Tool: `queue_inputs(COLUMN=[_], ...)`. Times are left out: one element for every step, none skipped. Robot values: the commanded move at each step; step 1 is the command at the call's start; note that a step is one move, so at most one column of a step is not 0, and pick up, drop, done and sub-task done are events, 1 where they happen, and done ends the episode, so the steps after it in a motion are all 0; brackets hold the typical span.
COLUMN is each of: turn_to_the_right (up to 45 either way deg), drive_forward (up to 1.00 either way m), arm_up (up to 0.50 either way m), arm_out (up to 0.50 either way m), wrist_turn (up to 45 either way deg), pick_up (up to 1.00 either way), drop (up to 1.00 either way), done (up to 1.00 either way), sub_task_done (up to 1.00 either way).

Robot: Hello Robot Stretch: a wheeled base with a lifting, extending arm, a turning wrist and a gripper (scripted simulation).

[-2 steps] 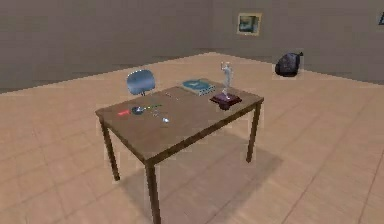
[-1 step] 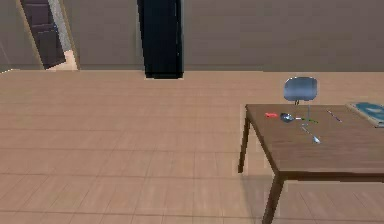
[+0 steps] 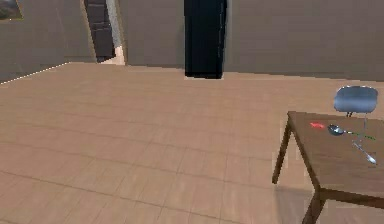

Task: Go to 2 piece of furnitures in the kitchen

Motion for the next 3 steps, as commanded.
queue_inputs(turn_to_the_right=[0.0,9.0,0.0], drive_forward=[0.5,0.0,0.7], arm_up=[0.0,0.0,0.0], arm_out=[0.0,0.0,0.0], wrist_turn=[0.0,0.0,0.0], pick_up=[0.0,0.0,0.0], drop=[0.0,0.0,0.0], done=[0.0,0.0,0.0], sub_task_done=[0.0,0.0,0.0])
